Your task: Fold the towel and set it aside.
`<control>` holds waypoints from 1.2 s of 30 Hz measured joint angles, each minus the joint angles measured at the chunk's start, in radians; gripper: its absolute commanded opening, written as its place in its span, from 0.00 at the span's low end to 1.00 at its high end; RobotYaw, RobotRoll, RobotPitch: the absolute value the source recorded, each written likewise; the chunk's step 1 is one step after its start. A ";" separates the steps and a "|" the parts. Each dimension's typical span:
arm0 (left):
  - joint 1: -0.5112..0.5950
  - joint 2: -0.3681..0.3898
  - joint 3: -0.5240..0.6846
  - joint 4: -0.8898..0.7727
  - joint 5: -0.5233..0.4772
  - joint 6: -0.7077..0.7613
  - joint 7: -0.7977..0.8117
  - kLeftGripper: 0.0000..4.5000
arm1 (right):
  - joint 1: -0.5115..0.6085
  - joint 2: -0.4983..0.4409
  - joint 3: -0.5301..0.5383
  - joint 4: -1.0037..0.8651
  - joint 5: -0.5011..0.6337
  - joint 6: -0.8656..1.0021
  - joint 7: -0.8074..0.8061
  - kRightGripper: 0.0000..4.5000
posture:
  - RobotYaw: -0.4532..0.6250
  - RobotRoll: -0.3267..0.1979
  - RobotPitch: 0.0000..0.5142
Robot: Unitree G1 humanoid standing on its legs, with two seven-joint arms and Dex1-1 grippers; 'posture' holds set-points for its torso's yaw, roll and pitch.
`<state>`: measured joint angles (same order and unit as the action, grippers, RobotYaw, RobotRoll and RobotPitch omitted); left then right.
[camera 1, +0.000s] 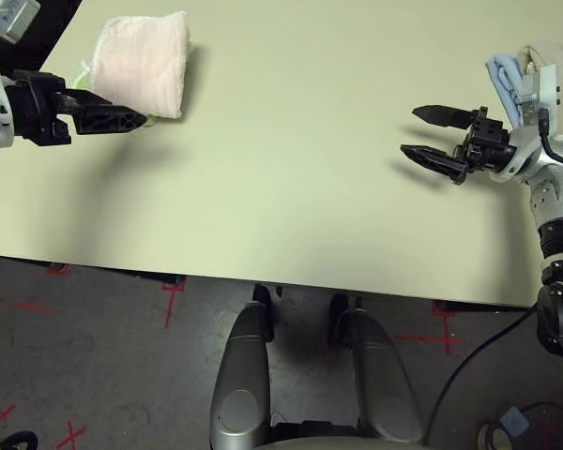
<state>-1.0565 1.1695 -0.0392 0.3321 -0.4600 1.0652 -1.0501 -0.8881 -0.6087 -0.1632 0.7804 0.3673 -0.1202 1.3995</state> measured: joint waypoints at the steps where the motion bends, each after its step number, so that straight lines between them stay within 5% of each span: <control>1: 0.000 -0.020 0.017 -0.001 -0.005 0.008 0.006 0.99 | 0.000 0.000 0.000 0.000 0.000 0.000 0.000 1.00 | 0.49 0.62 0.67; 9: 0.002 -0.290 0.197 -0.108 -0.088 0.019 0.136 0.99 | -0.005 0.011 -0.002 0.001 0.001 -0.008 -0.018 1.00 | 0.49 0.62 0.66; 15: 0.042 -0.462 0.211 -0.169 -0.022 -0.360 0.203 0.99 | -0.044 0.089 -0.080 0.015 0.028 -0.007 -0.245 1.00 | 0.48 0.62 0.66; 23: 0.034 -0.680 0.204 0.214 0.288 -0.928 0.690 0.99 | -0.091 0.208 -0.126 0.068 -0.098 -0.102 -0.885 1.00 | 0.47 0.62 0.67; 29: -0.078 -0.702 0.207 0.577 0.416 -1.226 0.965 0.99 | -0.175 0.213 -0.102 0.206 -0.235 -0.183 -1.198 1.00 | 0.46 0.62 0.67; 36: -0.109 -0.692 0.205 0.702 0.419 -1.409 0.870 0.99 | -0.190 0.214 -0.093 0.310 -0.244 -0.246 -1.196 1.00 | 0.44 0.62 0.65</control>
<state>-1.1658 0.4775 0.1657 1.0340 -0.0406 -0.3434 -0.1804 -1.0785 -0.3950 -0.2560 1.0908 0.1231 -0.3661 0.2035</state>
